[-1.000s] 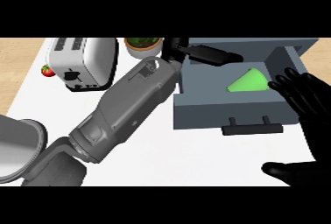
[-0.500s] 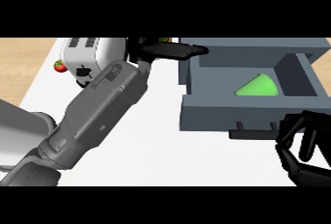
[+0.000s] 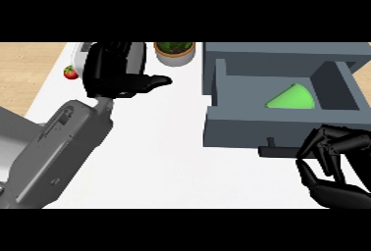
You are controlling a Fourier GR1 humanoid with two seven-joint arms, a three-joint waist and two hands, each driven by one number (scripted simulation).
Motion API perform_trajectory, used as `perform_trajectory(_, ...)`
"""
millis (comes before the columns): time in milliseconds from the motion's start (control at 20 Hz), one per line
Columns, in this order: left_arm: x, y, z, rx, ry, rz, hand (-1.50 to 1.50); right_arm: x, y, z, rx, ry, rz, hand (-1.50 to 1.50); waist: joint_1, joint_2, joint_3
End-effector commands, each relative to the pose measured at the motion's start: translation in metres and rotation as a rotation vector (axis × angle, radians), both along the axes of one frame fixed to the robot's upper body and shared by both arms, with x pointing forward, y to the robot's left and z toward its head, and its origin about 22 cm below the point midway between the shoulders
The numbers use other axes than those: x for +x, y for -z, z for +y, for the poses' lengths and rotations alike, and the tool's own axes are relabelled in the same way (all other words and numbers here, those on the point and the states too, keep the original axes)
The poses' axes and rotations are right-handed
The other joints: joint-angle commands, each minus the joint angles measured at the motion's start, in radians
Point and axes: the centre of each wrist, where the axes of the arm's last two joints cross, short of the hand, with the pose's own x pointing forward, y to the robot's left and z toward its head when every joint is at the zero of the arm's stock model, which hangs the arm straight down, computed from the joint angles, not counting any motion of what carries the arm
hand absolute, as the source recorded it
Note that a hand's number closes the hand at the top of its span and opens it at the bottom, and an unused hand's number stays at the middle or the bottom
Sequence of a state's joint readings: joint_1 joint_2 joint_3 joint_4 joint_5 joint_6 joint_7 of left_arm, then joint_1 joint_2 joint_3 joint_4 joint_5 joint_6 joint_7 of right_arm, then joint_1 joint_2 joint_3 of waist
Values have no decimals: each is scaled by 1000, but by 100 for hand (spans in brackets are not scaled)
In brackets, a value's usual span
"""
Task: Pick up the cup, place it into the drawer and close the drawer
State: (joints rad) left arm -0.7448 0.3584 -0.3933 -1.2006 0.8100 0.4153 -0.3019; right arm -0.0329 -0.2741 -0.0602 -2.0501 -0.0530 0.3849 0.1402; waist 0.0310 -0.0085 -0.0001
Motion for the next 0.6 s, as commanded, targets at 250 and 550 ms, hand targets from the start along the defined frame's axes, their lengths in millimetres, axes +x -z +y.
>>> perform_trajectory(250,-51,29,68,-23,-5,45,-150,20,23,14,-321,-30,-48,150,5,7,0)
perform_trajectory(550,-75,47,97,-14,-41,18,-150,24,58,32,-572,-41,-120,150,-4,8,1)
